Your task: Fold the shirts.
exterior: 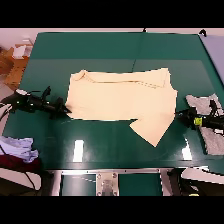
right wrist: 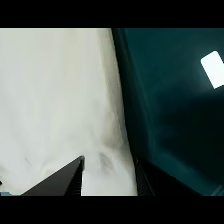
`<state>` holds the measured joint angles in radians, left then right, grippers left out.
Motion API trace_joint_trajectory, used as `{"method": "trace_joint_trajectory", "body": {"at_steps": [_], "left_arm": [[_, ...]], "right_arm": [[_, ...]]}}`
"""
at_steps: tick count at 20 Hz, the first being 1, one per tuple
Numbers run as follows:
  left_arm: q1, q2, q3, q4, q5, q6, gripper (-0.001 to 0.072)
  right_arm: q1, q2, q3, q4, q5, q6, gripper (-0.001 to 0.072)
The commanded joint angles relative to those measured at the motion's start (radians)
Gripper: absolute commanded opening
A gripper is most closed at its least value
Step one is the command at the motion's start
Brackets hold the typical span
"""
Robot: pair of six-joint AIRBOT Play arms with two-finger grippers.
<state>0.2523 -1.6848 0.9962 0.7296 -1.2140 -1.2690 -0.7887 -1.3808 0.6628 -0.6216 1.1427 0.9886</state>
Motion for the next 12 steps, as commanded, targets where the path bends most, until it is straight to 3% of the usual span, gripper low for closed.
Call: {"method": "trace_joint_trajectory", "body": {"at_steps": [1, 10, 12], "left_arm": [[0.001, 0.001, -0.003, -0.034, 0.063, 0.02, 0.0025], [0.001, 0.001, -0.003, -0.032, 0.045, 0.074, 0.0025], [0.001, 0.001, -0.001, -0.034, 0.047, 0.074, 0.0024]], "right_arm": [[0.0, 0.0, -0.006, -0.001, -0.019, 0.002, 0.0391], [0.111, -0.088, 0.018, 0.062, -0.072, 0.005, 0.0387], [0.162, -0.129, 0.066, 0.076, -0.085, 0.005, 0.0227]]}}
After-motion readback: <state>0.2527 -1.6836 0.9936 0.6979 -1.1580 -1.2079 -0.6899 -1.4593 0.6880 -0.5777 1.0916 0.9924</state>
